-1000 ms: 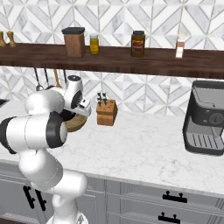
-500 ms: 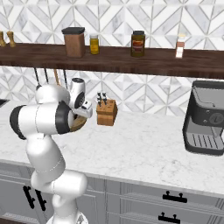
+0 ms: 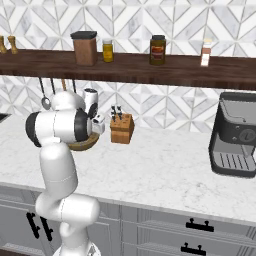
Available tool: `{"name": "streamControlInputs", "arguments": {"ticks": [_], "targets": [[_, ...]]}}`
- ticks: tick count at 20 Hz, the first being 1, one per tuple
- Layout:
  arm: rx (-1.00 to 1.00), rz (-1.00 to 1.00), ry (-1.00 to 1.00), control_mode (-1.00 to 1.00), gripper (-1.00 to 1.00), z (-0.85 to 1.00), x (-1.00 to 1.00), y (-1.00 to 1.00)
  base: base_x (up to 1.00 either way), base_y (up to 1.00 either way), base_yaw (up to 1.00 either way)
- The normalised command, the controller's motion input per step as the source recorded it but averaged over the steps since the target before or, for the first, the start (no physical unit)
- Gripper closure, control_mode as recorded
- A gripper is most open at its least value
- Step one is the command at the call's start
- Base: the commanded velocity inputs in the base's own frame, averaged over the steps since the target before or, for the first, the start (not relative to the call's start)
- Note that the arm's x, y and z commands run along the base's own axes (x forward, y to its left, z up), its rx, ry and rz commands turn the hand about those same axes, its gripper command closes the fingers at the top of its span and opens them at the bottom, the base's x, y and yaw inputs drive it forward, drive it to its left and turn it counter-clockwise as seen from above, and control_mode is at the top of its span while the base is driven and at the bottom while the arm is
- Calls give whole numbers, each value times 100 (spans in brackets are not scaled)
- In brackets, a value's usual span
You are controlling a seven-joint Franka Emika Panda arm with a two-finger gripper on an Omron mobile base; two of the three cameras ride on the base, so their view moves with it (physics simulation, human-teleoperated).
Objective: Pick up the bowls on the counter and stack them on top of one another in the open cabinet. Place the smaller bowl on top of the larger bowl.
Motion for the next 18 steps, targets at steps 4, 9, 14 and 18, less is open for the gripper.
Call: {"name": "streamControlInputs", "arguments": {"ticks": [4,9,14,18], "targets": [[0,0,0,-100,-100,0,9,0,0,0,0],[4,-2,2,-100,-100,26,-50,-8,0,0,0],[0,-5,6,-100,-100,-10,-63,-5,0,0,0],[0,-12,8,-100,-100,-46,-22,0,0,0,0]]}}
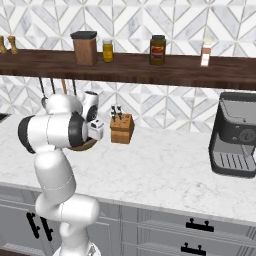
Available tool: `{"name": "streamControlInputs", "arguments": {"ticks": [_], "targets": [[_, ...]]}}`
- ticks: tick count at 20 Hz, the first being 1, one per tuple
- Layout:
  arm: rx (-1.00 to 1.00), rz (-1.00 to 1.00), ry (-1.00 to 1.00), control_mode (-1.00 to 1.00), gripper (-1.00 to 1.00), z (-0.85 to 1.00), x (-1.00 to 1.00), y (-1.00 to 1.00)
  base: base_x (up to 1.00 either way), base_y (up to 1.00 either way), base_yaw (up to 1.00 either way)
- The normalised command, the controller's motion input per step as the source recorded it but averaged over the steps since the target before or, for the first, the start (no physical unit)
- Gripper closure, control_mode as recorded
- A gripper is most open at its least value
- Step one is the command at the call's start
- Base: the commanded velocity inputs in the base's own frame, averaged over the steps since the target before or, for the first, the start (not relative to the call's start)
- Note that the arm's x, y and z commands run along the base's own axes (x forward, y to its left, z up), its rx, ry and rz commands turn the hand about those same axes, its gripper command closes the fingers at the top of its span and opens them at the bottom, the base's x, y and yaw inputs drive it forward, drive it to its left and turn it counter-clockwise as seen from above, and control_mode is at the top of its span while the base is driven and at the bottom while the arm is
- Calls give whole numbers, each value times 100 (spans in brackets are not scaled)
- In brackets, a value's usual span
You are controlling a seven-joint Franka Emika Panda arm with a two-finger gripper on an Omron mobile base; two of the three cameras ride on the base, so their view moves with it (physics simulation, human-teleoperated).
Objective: Pick up the bowls on the counter and stack them on top of one another in the open cabinet. Place the smaller bowl on top of the larger bowl.
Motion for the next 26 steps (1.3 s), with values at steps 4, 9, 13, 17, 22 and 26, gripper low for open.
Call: {"name": "streamControlInputs", "arguments": {"ticks": [4,9,13,17,22,26], "targets": [[0,-21,4,-100,-100,-51,0,0,0,0,0],[0,-13,0,-100,-100,-17,27,13,0,0,0],[0,-8,0,-100,100,-13,22,19,0,0,0],[0,0,0,-100,100,0,0,0,0,0,0],[0,0,0,-100,100,3,-6,0,0,0,0],[0,0,-4,-100,100,30,-29,5,0,0,0]]}}
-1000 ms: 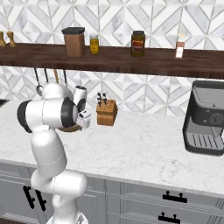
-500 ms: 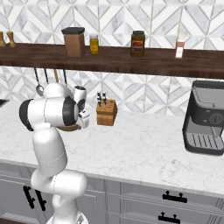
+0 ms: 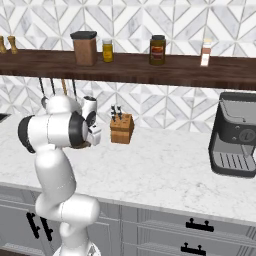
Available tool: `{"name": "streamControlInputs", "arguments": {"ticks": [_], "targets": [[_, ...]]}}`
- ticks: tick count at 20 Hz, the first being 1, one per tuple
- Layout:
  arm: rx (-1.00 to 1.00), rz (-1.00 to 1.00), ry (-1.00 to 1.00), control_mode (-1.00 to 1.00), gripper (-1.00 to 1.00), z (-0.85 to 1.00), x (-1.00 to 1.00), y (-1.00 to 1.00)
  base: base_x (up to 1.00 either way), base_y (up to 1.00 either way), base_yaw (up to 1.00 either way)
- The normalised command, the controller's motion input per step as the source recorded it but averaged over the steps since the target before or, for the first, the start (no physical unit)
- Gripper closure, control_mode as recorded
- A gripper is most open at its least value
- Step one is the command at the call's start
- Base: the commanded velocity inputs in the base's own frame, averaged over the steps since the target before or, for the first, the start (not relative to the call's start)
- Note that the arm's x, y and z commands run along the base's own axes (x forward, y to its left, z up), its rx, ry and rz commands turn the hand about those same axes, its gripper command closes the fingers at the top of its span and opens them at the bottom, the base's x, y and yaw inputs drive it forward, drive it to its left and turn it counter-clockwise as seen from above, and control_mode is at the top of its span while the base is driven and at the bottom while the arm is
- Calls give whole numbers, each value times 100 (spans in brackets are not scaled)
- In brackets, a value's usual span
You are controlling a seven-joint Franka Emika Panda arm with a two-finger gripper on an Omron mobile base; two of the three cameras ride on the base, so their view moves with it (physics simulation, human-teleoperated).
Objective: Pick up the bowls on the counter and stack them on top of one another in the open cabinet. Place the smaller bowl on top of the larger bowl.
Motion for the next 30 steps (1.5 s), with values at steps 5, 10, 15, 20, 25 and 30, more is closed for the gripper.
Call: {"name": "streamControlInputs", "arguments": {"ticks": [5,10,15,20,25,30], "targets": [[0,0,-13,-100,100,40,-53,3,0,0,0],[0,0,-19,-100,100,47,-68,11,0,0,0],[0,0,-26,-100,100,71,-75,24,0,0,0],[0,0,-32,-100,100,78,-95,17,0,0,0],[0,0,-31,-100,100,87,-91,8,0,0,0],[0,-1,-28,-100,100,98,-66,0,0,0,0]]}}
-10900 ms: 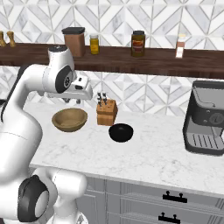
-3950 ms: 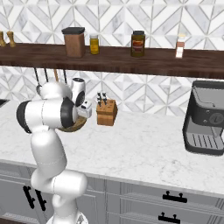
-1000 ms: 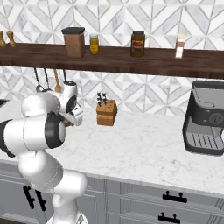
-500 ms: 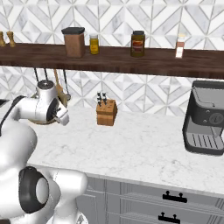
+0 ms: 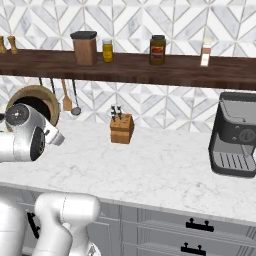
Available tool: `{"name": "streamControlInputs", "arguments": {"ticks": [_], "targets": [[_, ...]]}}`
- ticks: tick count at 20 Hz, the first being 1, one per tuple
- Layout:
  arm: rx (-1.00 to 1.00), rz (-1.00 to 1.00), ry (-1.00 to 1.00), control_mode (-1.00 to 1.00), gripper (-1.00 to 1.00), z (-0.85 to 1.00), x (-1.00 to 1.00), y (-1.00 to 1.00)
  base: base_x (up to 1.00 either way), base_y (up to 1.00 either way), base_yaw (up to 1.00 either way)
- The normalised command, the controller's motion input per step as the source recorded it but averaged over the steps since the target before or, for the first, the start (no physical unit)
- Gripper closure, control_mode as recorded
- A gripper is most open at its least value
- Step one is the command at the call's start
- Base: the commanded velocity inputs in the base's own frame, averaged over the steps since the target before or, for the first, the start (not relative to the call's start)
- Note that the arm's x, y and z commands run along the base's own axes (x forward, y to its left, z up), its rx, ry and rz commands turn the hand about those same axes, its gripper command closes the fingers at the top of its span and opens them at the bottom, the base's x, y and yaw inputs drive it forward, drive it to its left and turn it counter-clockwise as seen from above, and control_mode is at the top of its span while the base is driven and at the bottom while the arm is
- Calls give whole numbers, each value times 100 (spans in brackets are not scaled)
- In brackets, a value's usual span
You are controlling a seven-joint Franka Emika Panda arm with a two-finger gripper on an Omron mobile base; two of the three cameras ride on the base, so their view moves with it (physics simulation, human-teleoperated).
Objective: Pick up the bowls on the counter and stack them on top of one another in the open cabinet. Place the smaller bowl on top of the larger bowl.
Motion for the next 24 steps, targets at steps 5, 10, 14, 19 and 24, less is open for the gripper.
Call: {"name": "streamControlInputs", "arguments": {"ticks": [5,10,14,19,24], "targets": [[0,-3,-27,-100,100,100,-45,4,0,0,0],[0,-4,-19,-100,100,100,-7,25,0,0,0],[0,-8,-1,-100,100,100,27,25,0,0,0],[0,-9,32,-100,100,81,93,14,0,0,0],[0,-6,46,-100,100,37,94,10,0,0,0]]}}
